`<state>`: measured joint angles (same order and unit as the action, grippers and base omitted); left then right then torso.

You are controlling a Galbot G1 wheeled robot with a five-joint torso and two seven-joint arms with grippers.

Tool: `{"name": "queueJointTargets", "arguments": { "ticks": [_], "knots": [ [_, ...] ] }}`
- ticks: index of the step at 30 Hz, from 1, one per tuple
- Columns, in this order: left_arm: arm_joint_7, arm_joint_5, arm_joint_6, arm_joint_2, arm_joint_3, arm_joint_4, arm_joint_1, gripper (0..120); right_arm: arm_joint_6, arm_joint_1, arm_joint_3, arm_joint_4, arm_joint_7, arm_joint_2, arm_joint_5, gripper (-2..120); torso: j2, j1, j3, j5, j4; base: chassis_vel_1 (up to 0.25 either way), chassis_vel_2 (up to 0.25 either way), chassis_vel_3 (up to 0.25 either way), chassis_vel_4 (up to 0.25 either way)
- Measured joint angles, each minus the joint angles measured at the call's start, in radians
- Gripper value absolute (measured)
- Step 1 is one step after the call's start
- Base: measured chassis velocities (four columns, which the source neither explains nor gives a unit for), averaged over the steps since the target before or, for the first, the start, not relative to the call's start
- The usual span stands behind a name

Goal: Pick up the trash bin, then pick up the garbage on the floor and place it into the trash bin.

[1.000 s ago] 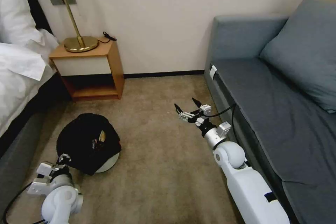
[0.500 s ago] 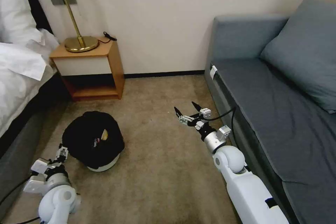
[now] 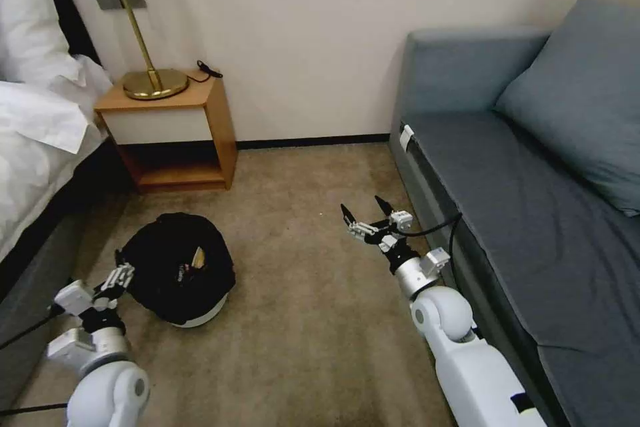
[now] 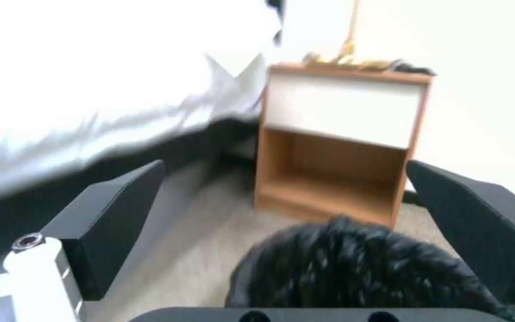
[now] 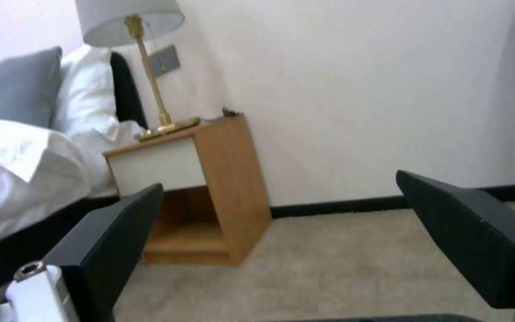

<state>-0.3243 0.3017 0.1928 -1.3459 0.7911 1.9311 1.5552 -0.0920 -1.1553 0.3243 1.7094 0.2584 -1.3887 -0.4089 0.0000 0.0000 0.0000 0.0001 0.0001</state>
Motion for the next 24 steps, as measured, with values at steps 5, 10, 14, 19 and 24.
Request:
{"name": "queueJointTargets", "arguments": {
  "ticks": [5, 10, 14, 19, 24],
  "knots": [
    [0.020, -0.175, 0.047, -0.007, -0.022, 0.035, 0.008, 100, -0.011, -0.041, 0.020, 0.043, 0.001, -0.019, 0.005, 100, 0.000, 0.000, 0.000, -0.0001, -0.0002, 0.000, 0.000, 0.000, 0.000],
    [0.027, -0.244, 0.067, -0.011, -0.067, 0.057, 0.038, 100, -0.025, -0.098, 0.034, 0.081, 0.006, -0.044, 0.037, 100, 0.000, 0.000, 0.000, -0.0001, -0.0001, 0.000, 0.000, 0.000, 0.000],
    [0.034, -0.278, 0.078, -0.013, -0.095, 0.060, 0.061, 100, -0.034, -0.140, 0.043, 0.113, 0.010, -0.055, 0.053, 100, 0.000, 0.000, 0.000, -0.0001, -0.0001, 0.000, 0.000, 0.000, 0.000],
    [0.044, -0.283, 0.085, -0.013, -0.099, 0.057, 0.065, 100, -0.040, -0.157, 0.051, 0.126, 0.013, -0.058, 0.062, 100, 0.000, 0.000, 0.000, -0.0001, -0.0002, 0.000, 0.000, 0.000, 0.000],
    [0.044, -0.281, 0.085, -0.013, -0.099, 0.056, 0.065, 100, -0.041, -0.157, 0.051, 0.126, 0.014, -0.058, 0.062, 100, 0.000, 0.000, 0.000, 0.0000, -0.0002, 0.000, 0.000, 0.000, 0.000]
  ]
}}
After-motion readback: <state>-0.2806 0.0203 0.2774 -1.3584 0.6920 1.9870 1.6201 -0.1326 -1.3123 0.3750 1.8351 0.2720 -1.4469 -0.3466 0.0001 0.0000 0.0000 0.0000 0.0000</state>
